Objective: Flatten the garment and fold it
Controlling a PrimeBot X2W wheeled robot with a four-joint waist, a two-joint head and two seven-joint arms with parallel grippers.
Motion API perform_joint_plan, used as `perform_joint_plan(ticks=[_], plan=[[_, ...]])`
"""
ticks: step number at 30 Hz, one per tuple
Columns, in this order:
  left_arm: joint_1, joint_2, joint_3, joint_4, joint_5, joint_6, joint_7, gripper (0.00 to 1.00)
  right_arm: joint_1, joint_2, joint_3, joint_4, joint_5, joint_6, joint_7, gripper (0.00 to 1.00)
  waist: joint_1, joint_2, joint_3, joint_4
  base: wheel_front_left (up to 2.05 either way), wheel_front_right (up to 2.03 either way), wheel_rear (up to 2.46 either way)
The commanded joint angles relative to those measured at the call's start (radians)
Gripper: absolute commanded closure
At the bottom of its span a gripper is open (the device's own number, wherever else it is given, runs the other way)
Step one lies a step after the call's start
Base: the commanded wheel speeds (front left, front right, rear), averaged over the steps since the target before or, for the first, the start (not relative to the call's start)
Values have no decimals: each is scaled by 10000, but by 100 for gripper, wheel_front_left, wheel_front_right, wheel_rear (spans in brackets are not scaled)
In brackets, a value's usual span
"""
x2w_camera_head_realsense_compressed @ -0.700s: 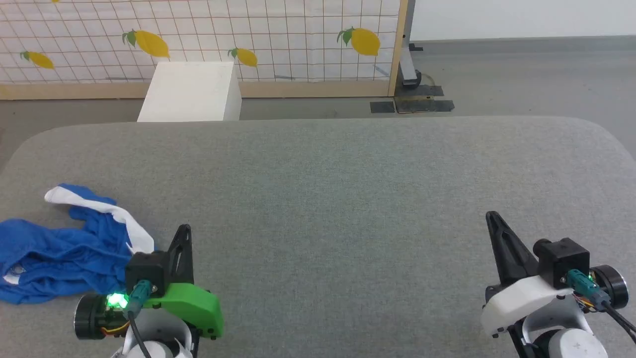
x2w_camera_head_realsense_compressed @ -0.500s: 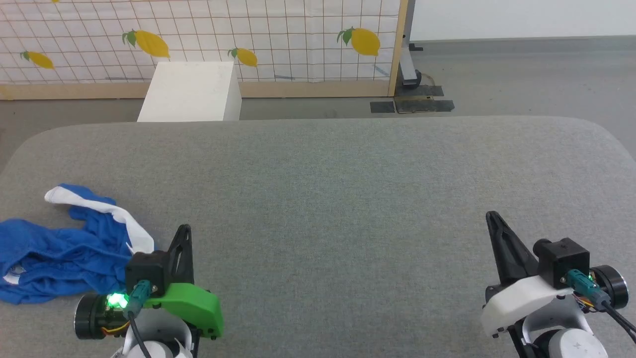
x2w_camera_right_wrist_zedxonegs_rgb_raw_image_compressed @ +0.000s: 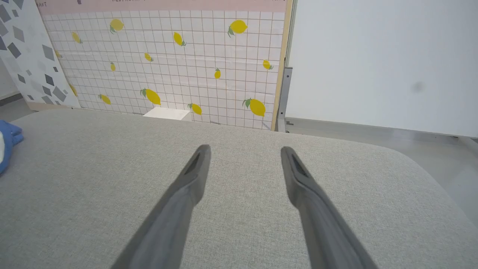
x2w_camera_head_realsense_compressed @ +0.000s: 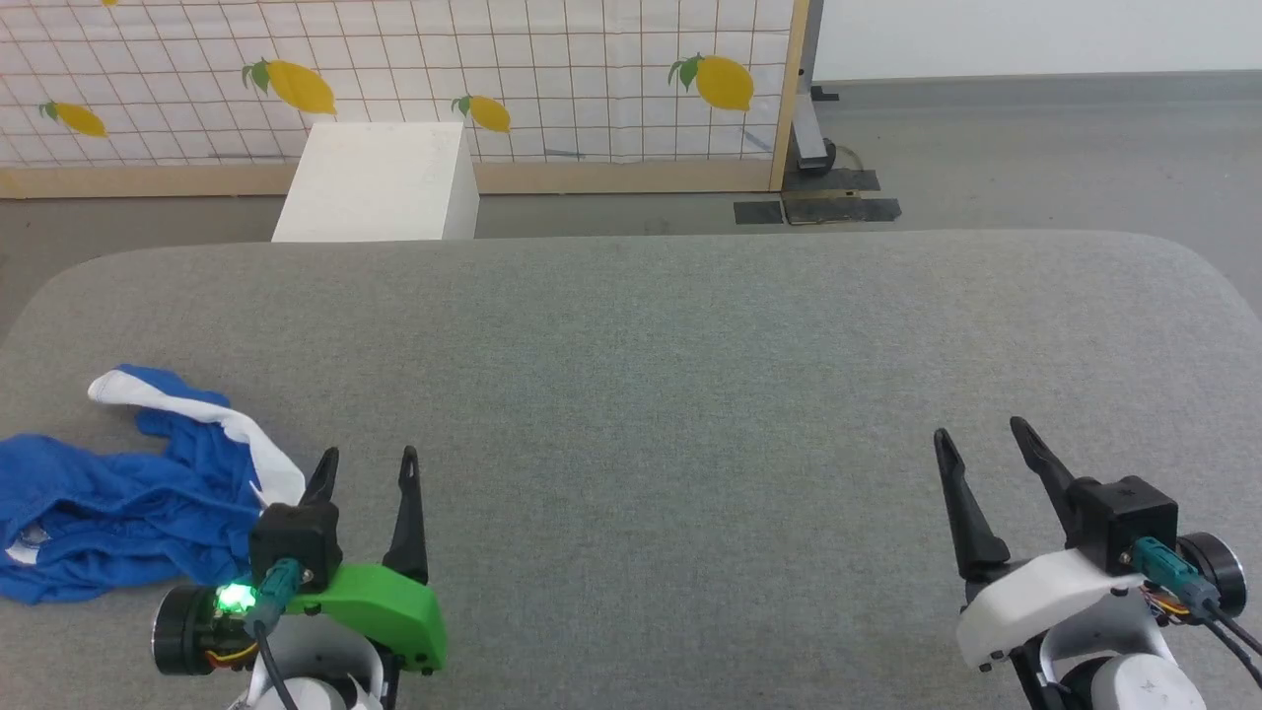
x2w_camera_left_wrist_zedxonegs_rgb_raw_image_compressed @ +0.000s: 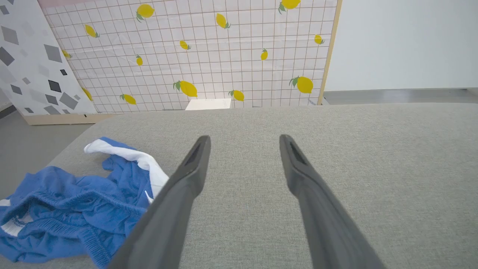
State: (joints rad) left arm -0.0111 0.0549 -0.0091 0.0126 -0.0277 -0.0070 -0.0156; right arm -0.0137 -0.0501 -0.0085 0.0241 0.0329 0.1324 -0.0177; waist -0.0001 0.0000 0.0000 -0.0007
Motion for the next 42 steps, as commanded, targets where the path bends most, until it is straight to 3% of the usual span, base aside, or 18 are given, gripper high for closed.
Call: perform_joint_plan(ticks=[1, 19, 42], plan=[[99, -4, 1, 49, -79, -12, -102, 0, 127, 0, -32, 79, 162, -2, -97, 0, 1, 0, -2, 2, 0, 0, 0], [302, -12, 148, 244, -473, 8, -514, 0, 305, 0, -17, 385, 650, -4, -505, 0, 1, 0, -20, 513, 0, 0, 0], [608, -20, 280, 400, -897, 65, -988, 0, 555, 0, 183, 833, 1163, -7, -975, 0, 1, 0, -85, 2007, 0, 0, 0]])
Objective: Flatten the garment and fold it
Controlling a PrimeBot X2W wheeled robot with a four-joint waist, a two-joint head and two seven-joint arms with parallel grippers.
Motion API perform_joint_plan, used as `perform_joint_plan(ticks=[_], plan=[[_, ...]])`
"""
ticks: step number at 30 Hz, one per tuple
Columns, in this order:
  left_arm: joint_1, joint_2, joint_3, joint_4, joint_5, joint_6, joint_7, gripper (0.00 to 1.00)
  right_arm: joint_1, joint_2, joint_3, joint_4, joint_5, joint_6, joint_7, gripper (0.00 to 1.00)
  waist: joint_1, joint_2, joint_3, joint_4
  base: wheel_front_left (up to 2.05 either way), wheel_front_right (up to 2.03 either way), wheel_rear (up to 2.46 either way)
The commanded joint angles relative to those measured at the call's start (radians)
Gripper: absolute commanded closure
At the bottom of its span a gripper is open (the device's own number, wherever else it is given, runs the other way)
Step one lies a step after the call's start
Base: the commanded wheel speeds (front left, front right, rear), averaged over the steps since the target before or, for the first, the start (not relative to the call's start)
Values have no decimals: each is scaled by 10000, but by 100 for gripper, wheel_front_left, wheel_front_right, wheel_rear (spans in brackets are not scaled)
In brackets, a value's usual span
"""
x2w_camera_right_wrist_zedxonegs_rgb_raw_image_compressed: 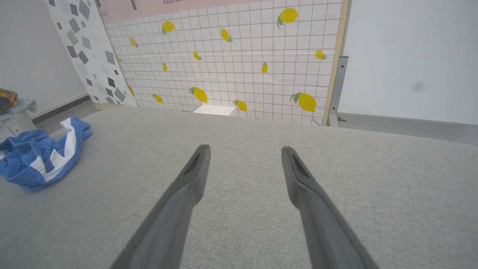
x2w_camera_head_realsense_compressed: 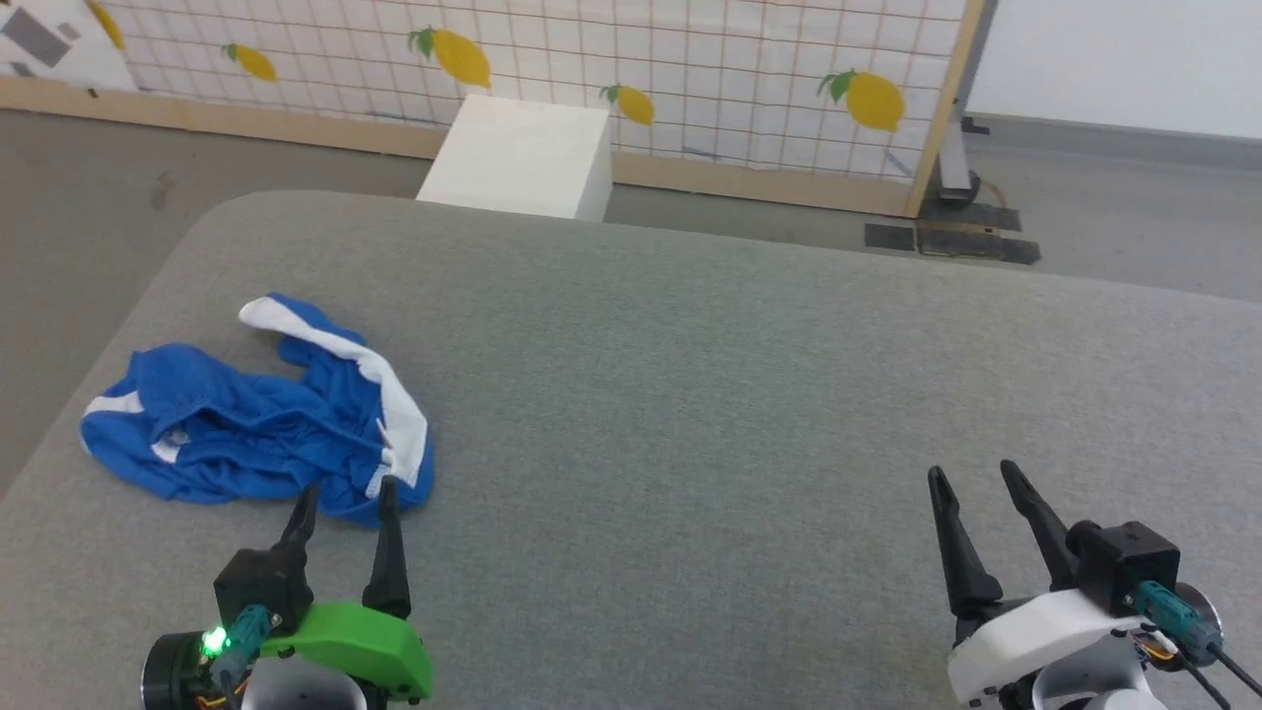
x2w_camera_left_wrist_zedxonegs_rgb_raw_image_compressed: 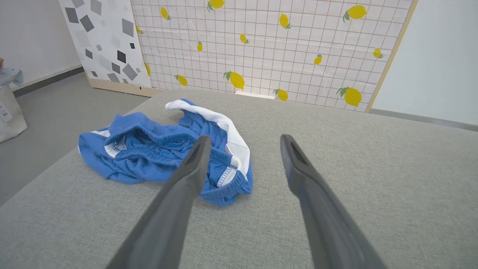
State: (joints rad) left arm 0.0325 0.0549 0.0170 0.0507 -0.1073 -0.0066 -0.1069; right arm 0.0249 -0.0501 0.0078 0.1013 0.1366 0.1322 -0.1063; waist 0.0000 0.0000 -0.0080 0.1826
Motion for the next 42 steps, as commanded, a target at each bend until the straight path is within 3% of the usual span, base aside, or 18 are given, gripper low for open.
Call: perform_joint_plan(ticks=[1, 42], plan=[[186, -21, 23, 24, -120, 63, -93, 0, 178, 0, 24, 86, 143, -6, -108, 0, 0, 0, -10, 240, 0, 0, 0], [717, -36, 241, 328, -775, 233, -962, 0, 293, 0, 600, 1117, 703, -11, -971, 0, 0, 0, -220, 2366, 0, 0, 0]])
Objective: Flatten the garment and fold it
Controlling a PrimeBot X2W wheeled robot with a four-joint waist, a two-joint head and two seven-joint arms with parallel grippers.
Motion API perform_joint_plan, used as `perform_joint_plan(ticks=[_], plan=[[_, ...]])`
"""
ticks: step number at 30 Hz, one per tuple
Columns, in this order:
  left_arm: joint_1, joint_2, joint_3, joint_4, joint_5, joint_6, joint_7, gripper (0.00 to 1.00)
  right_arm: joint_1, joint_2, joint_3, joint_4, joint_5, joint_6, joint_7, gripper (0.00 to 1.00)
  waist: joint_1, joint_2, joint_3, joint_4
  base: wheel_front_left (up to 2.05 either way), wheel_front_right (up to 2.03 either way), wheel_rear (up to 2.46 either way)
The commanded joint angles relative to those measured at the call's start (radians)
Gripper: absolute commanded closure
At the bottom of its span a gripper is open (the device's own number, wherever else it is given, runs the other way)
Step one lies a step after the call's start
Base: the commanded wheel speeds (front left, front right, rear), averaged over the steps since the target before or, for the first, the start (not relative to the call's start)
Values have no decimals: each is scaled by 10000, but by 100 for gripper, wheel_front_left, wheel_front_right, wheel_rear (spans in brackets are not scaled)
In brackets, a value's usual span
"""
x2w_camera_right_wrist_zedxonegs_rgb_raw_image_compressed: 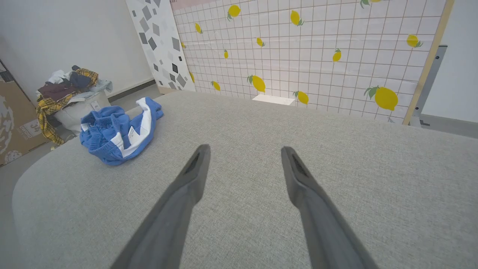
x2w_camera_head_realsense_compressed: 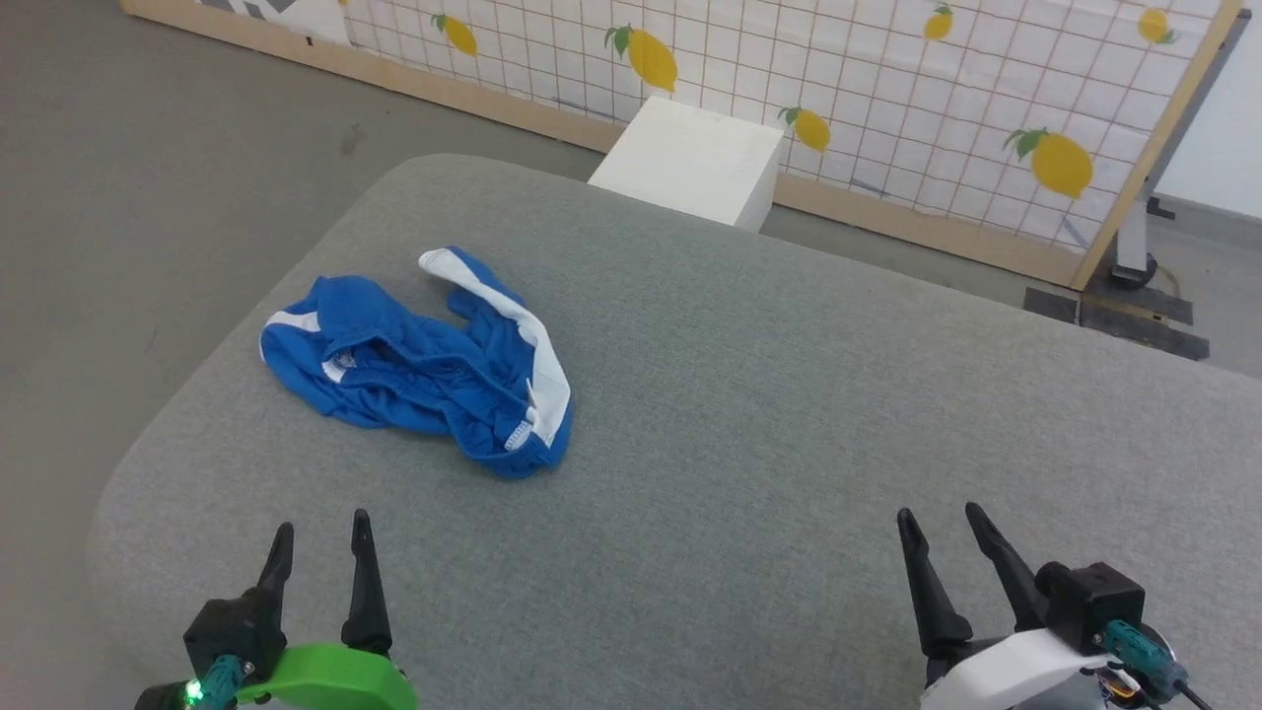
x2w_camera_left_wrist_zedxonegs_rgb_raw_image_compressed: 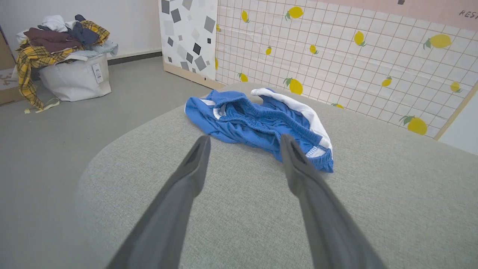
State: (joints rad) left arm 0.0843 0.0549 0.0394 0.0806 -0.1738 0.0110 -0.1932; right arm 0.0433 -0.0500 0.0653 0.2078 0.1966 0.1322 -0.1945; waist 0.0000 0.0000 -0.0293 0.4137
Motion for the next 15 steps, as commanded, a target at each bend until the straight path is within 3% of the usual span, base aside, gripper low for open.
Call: perform_joint_plan(ticks=[1, 15], plan=[[237, -38, 17, 71, -137, 55, -158, 0, 130, -2, 54, 121, 122, -12, -148, 0, 0, 0, -29, 174, 0, 0, 0], [394, -30, 74, 131, -247, 119, -444, 0, 165, -2, 45, 165, -461, -14, -432, 0, 0, 0, -109, 702, 0, 0, 0]])
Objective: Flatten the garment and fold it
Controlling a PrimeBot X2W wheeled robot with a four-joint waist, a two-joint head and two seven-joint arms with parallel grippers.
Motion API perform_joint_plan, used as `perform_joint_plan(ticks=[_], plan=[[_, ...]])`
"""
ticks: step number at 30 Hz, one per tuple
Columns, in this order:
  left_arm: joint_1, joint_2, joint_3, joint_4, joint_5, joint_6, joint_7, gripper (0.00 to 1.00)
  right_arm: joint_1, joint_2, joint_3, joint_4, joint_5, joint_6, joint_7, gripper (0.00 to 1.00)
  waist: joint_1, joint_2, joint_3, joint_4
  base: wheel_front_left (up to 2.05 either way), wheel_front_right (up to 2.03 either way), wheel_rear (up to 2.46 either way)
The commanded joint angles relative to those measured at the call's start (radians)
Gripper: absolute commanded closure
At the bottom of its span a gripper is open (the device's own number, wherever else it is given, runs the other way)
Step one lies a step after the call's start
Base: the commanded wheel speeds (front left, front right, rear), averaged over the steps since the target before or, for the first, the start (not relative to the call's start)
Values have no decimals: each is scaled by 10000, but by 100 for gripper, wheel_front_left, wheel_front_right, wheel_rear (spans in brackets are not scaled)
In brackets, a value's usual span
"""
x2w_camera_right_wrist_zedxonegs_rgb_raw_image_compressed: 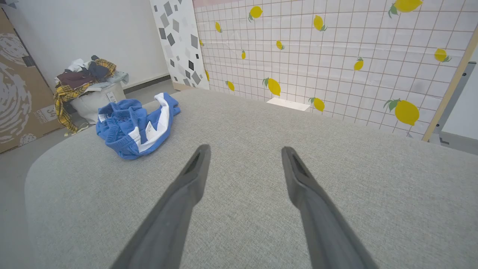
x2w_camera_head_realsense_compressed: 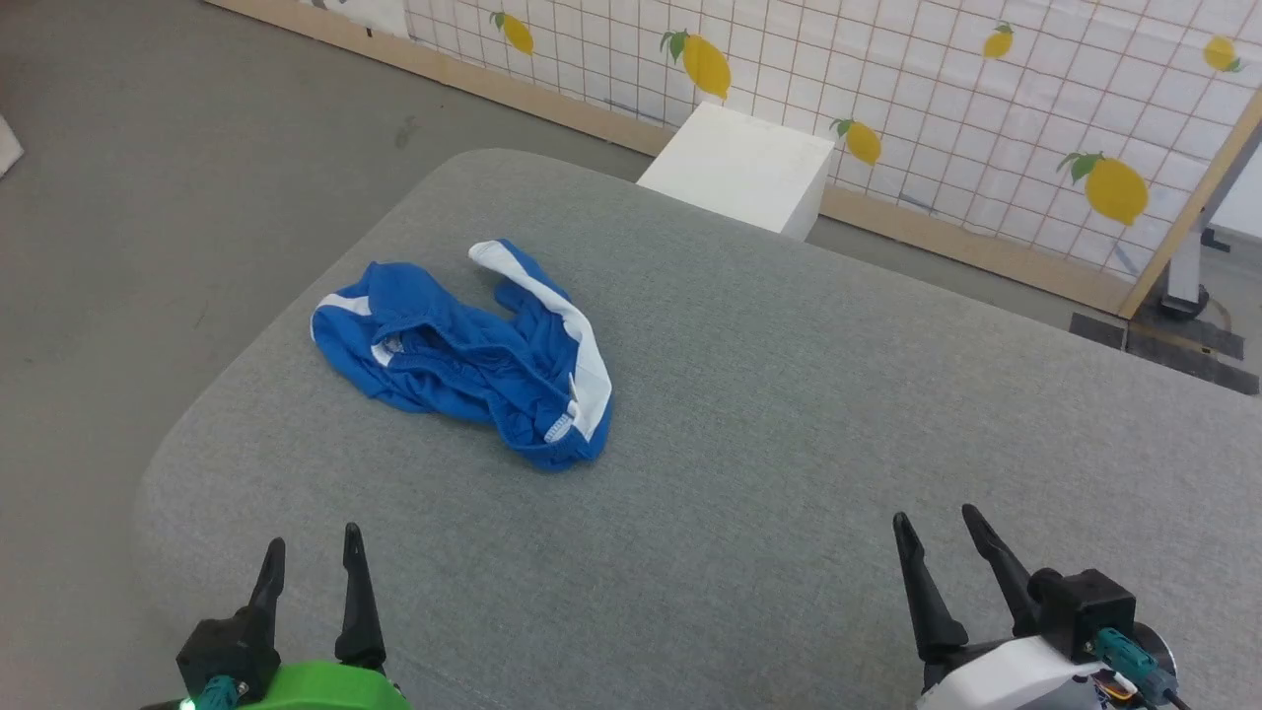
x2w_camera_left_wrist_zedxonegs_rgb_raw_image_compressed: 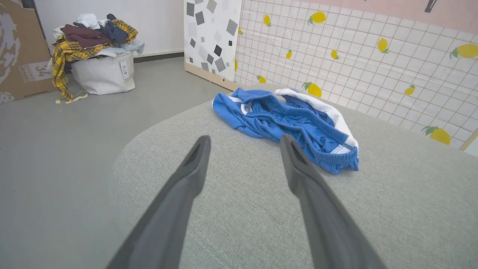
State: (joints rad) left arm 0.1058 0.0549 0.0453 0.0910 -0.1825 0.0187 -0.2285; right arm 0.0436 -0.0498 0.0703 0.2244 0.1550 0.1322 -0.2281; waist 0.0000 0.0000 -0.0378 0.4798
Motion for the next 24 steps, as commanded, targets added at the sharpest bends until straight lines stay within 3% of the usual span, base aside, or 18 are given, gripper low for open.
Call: perform_joint_plan(ticks=[1, 12, 24], plan=[[197, -26, 24, 28, -169, 45, -114, 0, 169, -4, -6, -15, -72, -14, -119, 0, 0, 0, -33, 79, 0, 0, 0], [272, 5, 43, -33, -250, 121, -333, 0, 222, -4, -55, -43, -89, -15, -337, 0, 0, 0, -59, 491, 0, 0, 0], [218, 89, -45, -46, -376, 153, -187, 0, 169, -4, -27, -39, -49, -15, -337, 0, 0, 0, 53, 393, 0, 0, 0]])
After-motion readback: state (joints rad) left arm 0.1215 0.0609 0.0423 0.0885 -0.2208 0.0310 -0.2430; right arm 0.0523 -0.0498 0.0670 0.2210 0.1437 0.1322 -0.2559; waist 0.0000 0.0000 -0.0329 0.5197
